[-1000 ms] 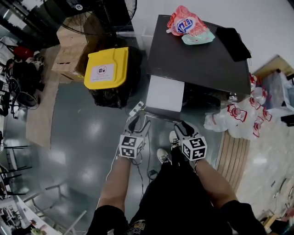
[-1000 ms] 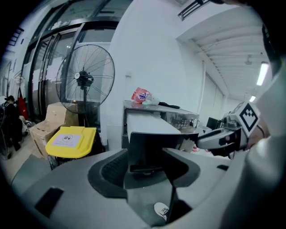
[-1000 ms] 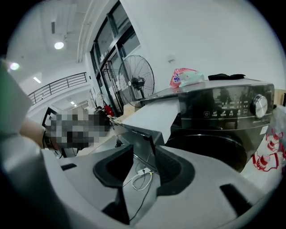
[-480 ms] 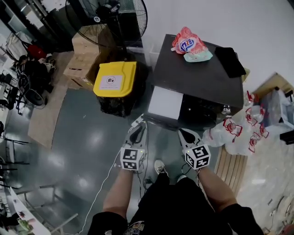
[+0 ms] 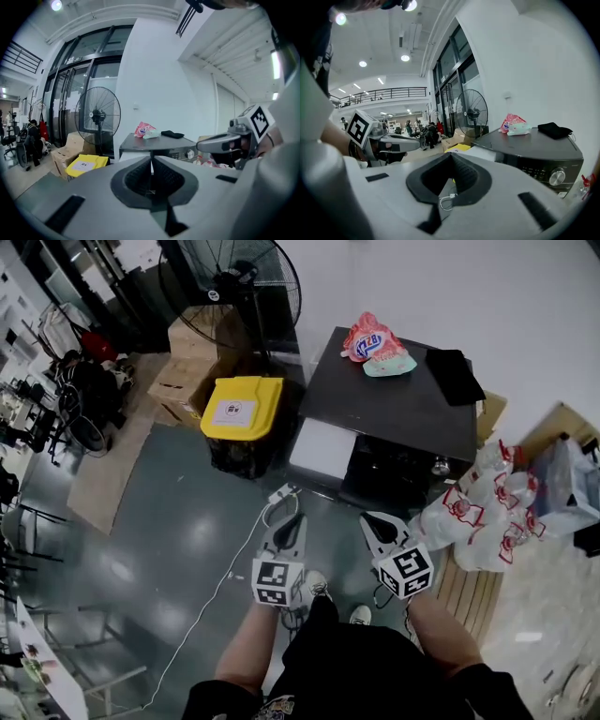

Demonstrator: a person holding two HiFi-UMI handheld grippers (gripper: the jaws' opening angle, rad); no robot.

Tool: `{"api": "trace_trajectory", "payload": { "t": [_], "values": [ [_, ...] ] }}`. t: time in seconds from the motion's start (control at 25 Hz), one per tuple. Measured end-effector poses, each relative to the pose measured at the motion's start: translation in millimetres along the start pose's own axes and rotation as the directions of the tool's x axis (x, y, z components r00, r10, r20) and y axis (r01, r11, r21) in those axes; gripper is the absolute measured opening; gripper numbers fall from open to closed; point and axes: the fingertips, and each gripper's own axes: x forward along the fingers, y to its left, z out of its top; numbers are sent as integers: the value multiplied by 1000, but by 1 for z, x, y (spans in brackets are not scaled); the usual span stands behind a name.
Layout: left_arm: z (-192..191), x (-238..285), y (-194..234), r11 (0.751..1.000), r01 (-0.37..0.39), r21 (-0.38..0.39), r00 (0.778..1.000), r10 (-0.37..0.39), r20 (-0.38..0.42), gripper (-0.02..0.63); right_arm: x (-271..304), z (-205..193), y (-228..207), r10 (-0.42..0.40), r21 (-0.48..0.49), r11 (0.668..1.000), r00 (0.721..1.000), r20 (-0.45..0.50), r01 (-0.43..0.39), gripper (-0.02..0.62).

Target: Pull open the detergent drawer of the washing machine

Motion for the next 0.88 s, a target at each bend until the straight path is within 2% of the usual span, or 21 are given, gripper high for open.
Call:
{"api": "trace_trajectory", "payload": {
  "t": [0.12, 0.4, 0.88],
  "values": [
    [-1, -12, -28, 1000, 3, 10, 1000, -3, 4, 18, -22, -1, -1, 11, 6, 1000, 1000, 3, -11, 5],
    [-10, -33, -64, 1000, -10, 8, 1000, 10, 7, 17, -54, 1, 11, 38, -1, 999, 999, 26, -38, 3],
    [0, -45, -75, 999, -6, 43, 1000, 5, 27, 17, -63, 5, 23, 56, 10, 998, 998, 37, -56, 3]
  ]
}}
